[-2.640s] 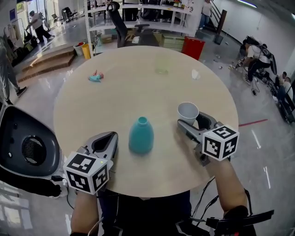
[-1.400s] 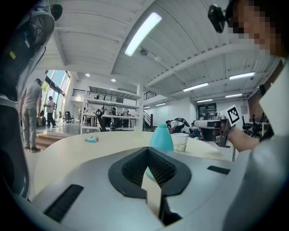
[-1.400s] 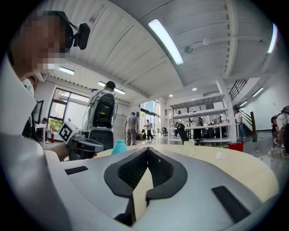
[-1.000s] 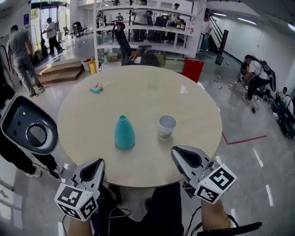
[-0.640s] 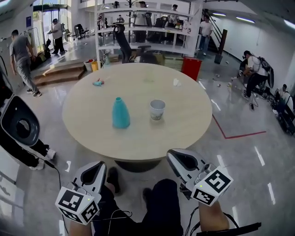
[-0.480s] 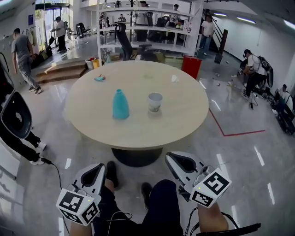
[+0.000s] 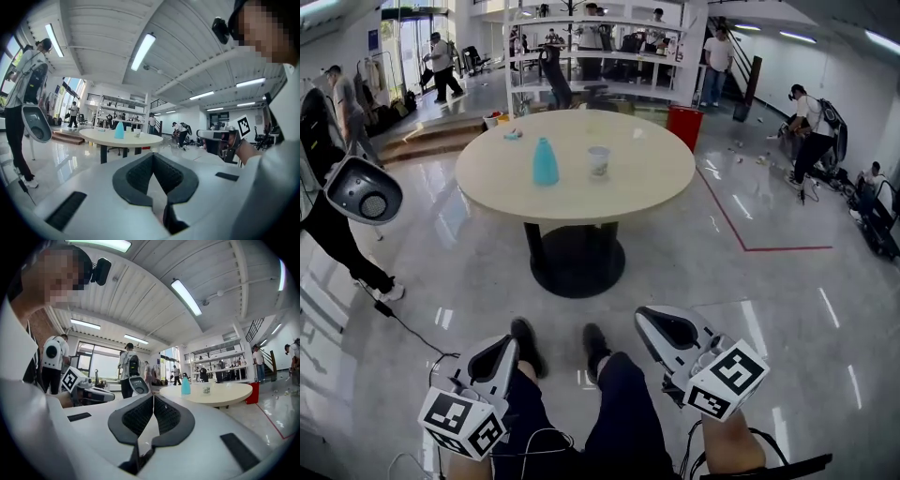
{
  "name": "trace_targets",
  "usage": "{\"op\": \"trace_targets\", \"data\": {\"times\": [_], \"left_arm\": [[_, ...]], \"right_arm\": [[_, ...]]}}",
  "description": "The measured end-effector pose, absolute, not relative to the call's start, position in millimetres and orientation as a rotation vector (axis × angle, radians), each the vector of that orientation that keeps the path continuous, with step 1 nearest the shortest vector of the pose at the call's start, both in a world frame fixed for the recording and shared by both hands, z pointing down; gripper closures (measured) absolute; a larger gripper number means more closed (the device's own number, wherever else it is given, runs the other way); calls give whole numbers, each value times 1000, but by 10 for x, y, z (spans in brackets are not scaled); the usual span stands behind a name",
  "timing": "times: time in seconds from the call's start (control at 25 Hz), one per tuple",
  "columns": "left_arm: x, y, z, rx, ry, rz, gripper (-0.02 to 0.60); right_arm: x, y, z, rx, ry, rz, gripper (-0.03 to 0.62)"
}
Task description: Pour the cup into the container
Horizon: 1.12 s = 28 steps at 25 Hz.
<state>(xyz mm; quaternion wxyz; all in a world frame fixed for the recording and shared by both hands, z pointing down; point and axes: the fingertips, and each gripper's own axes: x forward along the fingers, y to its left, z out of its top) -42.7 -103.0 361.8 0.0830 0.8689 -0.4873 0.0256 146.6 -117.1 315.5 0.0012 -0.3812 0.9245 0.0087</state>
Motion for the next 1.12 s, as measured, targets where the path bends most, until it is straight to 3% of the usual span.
{"op": "trace_targets", "data": {"times": [0.8,1.12], "left_arm": [[-136,2268,3436,2539,-1537,17,581],[211,3326,3489,2575,-1459,79,581]], "right_arm": [[1639,2035,2931,-1075,2959,46,586],[2040,3256,2942,-1161,2898,19,586]]}}
